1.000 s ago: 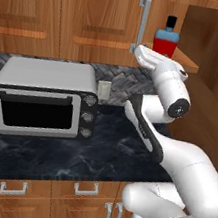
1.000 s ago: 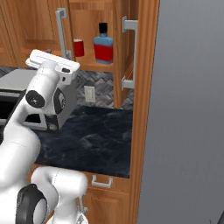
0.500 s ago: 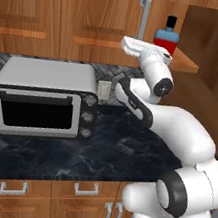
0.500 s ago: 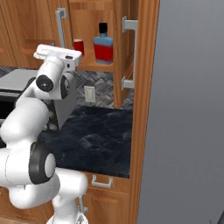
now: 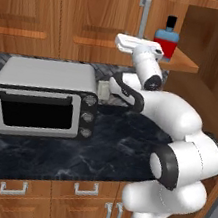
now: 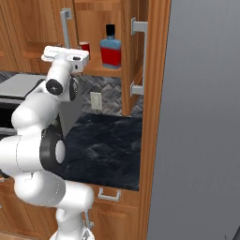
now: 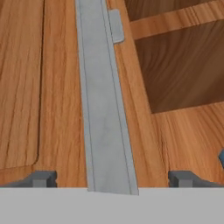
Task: Open the cabinet directly in front. Then move the liquor and the mug to the dining counter with the jar on it.
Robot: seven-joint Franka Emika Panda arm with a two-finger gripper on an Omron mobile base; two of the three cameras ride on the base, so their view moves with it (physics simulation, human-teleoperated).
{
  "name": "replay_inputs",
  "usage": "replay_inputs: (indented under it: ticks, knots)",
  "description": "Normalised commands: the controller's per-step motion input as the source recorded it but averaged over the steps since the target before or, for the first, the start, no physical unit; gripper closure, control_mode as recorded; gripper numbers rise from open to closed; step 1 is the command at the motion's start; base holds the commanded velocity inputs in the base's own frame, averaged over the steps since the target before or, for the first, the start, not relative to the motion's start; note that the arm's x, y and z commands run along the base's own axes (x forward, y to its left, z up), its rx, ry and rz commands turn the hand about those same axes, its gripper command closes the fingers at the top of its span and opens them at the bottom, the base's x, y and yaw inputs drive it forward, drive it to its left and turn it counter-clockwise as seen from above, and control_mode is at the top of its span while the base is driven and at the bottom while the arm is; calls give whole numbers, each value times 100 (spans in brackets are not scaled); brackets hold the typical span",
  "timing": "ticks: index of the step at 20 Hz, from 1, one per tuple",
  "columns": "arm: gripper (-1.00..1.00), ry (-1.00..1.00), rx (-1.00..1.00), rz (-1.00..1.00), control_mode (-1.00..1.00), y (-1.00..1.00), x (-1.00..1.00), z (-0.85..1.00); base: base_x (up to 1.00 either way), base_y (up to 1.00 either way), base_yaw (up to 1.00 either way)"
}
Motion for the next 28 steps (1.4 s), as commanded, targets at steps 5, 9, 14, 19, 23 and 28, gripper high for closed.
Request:
replay_inputs:
  ticks: [5,9,14,19,23,28]
  knots:
    - [100,10,0,-1,-100,1,57,0,0,0,0]
    - [100,0,0,0,-100,0,1,0,0,0,0]
    - [100,0,0,0,-100,0,-3,0,0,0,0]
    - [100,6,0,-3,-100,29,-24,4,0,0,0]
    - [100,13,0,-7,-100,68,-50,11,0,0,0]
    - [100,14,-2,-8,-100,79,-66,14,0,0,0]
